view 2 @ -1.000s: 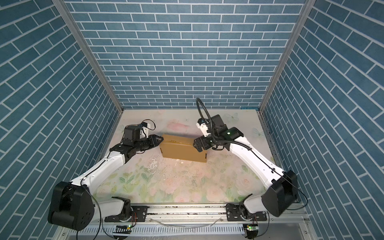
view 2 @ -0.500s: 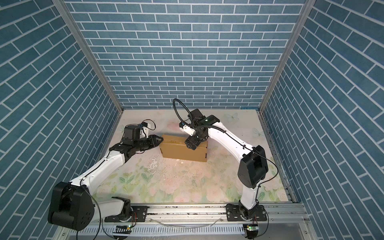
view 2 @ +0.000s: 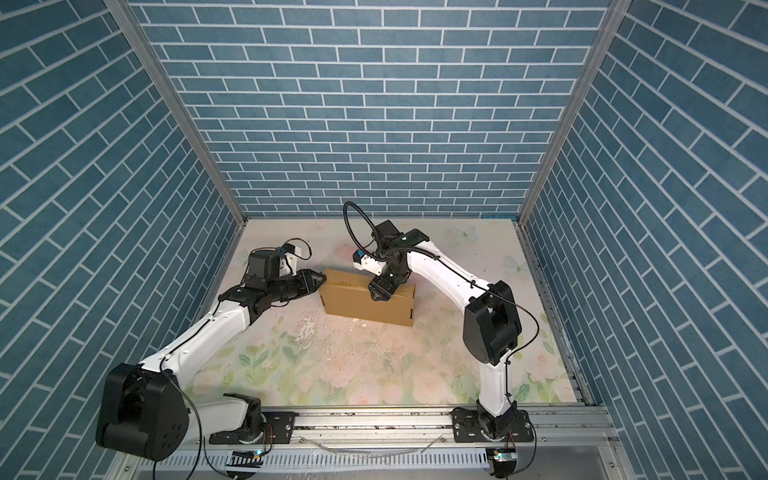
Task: Fold the paper box
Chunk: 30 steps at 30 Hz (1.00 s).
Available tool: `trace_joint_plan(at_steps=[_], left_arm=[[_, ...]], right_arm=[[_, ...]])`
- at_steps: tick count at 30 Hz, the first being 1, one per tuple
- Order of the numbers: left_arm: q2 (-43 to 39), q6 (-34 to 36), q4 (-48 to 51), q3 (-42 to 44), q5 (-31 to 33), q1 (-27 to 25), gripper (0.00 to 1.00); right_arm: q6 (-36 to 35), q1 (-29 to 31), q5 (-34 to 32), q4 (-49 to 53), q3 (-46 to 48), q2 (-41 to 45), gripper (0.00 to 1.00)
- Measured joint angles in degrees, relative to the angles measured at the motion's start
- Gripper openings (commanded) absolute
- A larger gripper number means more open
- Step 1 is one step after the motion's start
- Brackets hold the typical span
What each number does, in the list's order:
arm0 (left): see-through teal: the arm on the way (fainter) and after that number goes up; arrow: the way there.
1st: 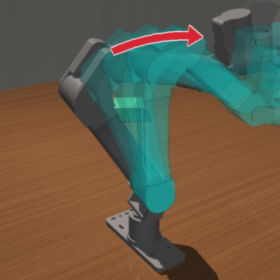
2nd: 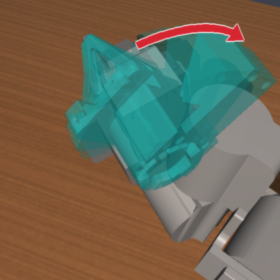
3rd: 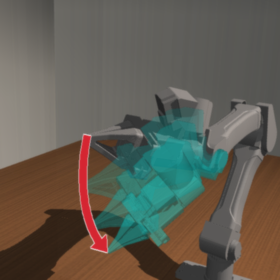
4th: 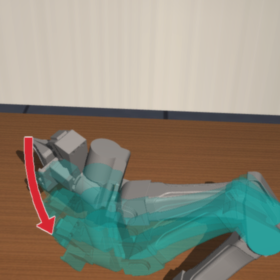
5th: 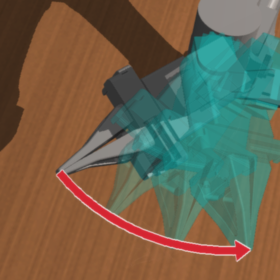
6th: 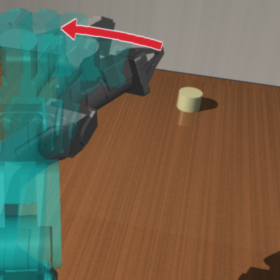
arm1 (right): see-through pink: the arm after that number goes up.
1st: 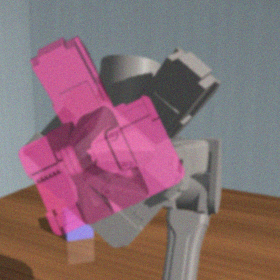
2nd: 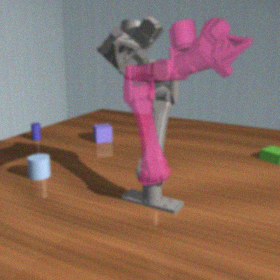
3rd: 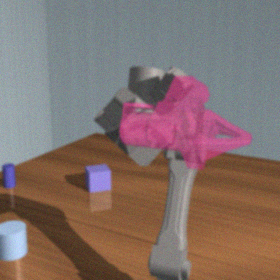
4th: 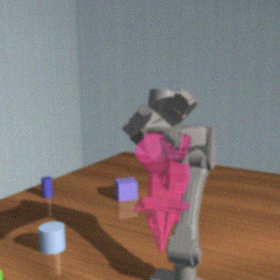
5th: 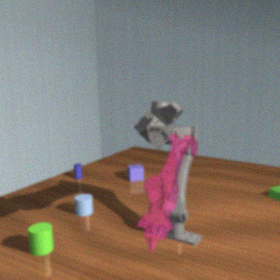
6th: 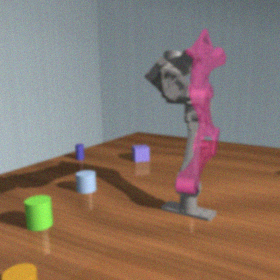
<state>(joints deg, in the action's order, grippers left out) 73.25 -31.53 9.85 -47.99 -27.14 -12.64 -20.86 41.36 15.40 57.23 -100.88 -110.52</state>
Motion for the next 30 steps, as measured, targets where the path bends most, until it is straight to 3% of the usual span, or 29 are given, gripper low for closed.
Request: trace_joint_plan(at_steps=[3,6,10,14,23,30], left_arm=[[-0.07,-0.42,-0.31,-0.09,-0.02,-0.02,0.39],[-0.35,-0.81,1.16,-0.02,-0.2,-0.42,0.39],[-0.39,-1.03,3.54,0.22,-0.39,-0.98,0.39],[-0.61,-0.52,5.88,0.24,-0.42,-0.74,0.41],[-6.29,1.51,11.61,-7.08,-3.69,5.16,0.64],[-0.17,0.35,7.13,-8.35,-5.46,5.51,0.66]], right_arm=[[-1.18,0.39,1.05,0.61,0.0,0.0,0.32],[-0.39,0.5,1.36,0.17,-0.02,-0.15,0.28],[-0.28,0.63,0.9,-0.26,-0.39,-0.46,0.4],[-0.15,0.76,0.31,-1.01,-0.76,-0.79,0.42],[-0.35,1.03,-1.84,-2.12,-0.57,-0.68,0.43],[-2.45,1.62,-2.32,-3.89,1.42,0.55,0.43]])
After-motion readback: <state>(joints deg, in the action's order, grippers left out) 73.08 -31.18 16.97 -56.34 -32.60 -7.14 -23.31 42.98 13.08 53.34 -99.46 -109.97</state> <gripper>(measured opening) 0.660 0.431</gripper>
